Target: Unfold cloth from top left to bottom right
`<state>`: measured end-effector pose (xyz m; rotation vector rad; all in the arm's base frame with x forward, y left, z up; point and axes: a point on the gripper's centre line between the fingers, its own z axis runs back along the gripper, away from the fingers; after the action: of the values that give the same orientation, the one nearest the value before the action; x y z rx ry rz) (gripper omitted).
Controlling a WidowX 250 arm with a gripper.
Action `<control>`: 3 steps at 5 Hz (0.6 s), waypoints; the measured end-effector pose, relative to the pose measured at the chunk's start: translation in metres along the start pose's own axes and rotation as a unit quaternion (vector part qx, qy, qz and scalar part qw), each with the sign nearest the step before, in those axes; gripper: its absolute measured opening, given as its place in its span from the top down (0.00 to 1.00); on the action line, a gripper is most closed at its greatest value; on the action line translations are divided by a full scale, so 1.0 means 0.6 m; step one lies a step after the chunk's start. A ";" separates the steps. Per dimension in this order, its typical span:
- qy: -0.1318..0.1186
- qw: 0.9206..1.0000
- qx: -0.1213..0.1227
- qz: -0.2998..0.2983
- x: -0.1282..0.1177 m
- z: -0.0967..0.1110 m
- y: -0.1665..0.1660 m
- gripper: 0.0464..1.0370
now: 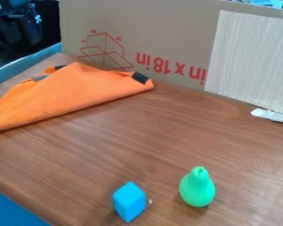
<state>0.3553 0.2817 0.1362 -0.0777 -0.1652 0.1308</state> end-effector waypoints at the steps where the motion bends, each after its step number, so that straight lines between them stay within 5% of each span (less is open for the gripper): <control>1: -0.015 1.000 -0.010 -0.022 -0.010 -0.033 0.016 0.04; 3: -0.048 0.995 -0.016 -0.091 -0.012 -0.035 0.032 0.04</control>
<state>0.3496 0.2986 0.1127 -0.0890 -0.2688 -0.0494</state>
